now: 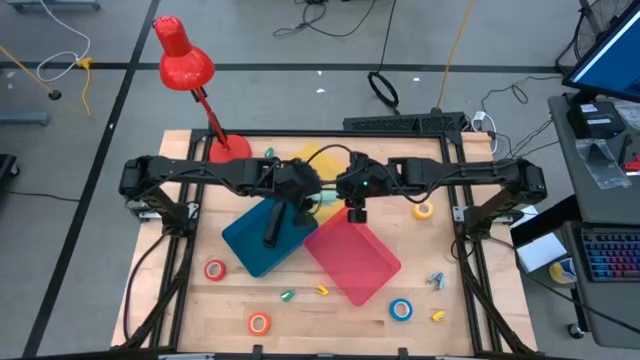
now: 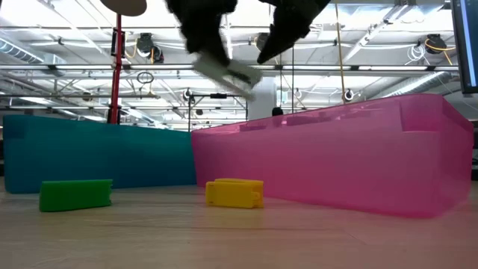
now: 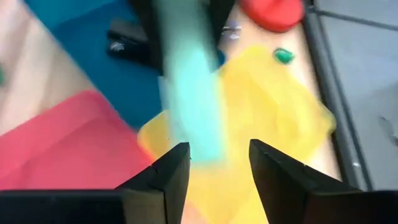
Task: Pick and place Stapler, Stapler remover, tape
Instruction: Put the large light green stapler into the blue bin
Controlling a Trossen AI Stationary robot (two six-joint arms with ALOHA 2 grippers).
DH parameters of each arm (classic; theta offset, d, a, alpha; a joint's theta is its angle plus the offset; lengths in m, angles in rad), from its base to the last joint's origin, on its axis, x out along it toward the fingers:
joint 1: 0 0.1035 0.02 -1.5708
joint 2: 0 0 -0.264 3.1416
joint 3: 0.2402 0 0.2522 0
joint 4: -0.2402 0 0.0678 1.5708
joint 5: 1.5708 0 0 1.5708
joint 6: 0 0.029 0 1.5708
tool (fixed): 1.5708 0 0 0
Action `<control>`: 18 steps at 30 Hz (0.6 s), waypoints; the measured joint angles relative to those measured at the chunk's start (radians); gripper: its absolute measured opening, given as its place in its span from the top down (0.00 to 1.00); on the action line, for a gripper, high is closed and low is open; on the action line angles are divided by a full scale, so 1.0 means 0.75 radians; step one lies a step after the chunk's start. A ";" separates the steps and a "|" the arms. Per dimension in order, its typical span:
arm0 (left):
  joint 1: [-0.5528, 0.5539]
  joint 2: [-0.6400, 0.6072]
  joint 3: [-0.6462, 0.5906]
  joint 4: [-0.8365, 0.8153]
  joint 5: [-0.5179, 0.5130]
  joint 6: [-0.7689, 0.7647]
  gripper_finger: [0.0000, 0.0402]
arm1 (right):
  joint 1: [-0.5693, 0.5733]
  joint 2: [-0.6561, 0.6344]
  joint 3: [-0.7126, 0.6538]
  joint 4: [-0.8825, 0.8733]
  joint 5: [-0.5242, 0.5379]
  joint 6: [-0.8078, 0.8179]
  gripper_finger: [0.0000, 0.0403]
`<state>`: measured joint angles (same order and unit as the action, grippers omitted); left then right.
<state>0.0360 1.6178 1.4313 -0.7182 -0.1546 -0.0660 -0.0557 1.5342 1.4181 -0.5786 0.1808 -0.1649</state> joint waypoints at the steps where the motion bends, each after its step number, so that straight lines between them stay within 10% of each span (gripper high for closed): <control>1: -0.005 -0.001 -0.002 -0.005 -0.018 -0.009 0.69 | -0.002 0.000 0.001 0.014 0.026 0.004 0.59; 18: -0.133 -0.021 0.004 -0.612 -0.042 -0.739 0.69 | -0.020 0.001 -0.002 -0.046 0.178 0.030 0.50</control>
<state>-0.0639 1.6020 1.4345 -1.1775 -0.1860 -0.6203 -0.0711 1.5352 1.4170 -0.6131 0.3141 -0.1424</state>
